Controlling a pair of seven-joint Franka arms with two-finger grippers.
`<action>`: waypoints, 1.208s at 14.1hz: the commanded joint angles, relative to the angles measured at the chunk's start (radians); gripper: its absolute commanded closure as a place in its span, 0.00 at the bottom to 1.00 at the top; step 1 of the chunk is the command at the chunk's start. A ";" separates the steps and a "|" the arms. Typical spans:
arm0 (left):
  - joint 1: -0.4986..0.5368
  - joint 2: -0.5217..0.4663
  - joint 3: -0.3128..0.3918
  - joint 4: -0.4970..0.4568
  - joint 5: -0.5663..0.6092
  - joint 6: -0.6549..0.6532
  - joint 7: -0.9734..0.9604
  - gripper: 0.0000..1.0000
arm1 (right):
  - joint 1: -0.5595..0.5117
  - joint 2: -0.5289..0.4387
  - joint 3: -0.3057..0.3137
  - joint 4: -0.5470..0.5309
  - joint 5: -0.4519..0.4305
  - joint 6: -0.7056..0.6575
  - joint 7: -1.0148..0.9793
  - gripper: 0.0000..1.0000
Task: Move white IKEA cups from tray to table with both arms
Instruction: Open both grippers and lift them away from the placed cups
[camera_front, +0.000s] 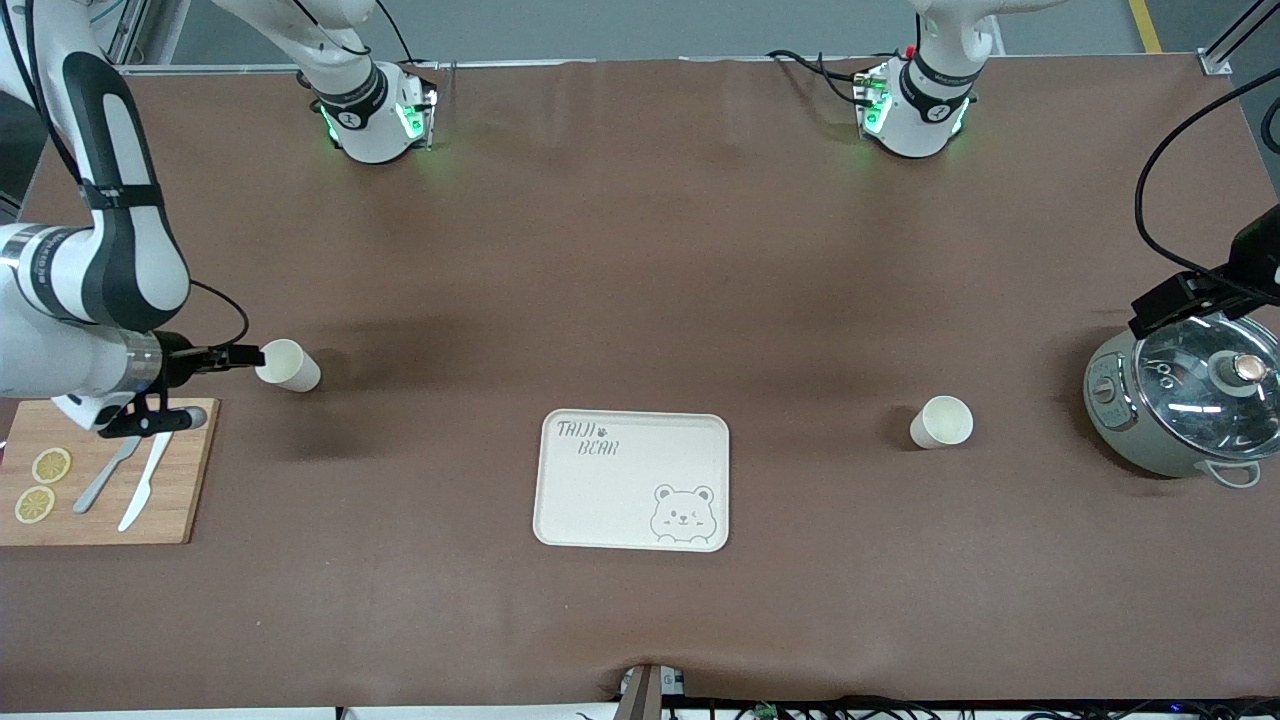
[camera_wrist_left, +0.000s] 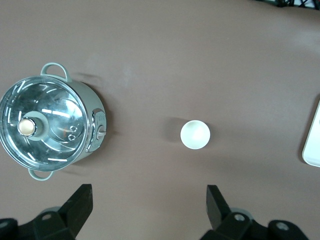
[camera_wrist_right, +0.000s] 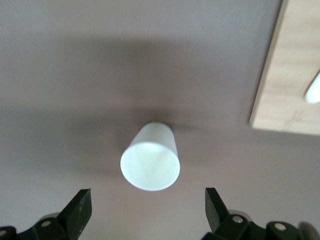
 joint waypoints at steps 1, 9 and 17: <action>0.003 -0.033 -0.020 0.003 0.022 -0.060 0.035 0.00 | 0.008 0.059 -0.001 0.204 0.000 -0.130 -0.004 0.00; -0.103 -0.140 0.069 -0.083 0.002 -0.124 0.057 0.00 | 0.092 0.008 0.006 0.546 0.009 -0.329 0.005 0.00; -0.100 -0.159 0.081 -0.102 -0.009 -0.106 0.065 0.00 | 0.156 -0.252 0.005 0.399 0.015 -0.447 0.255 0.00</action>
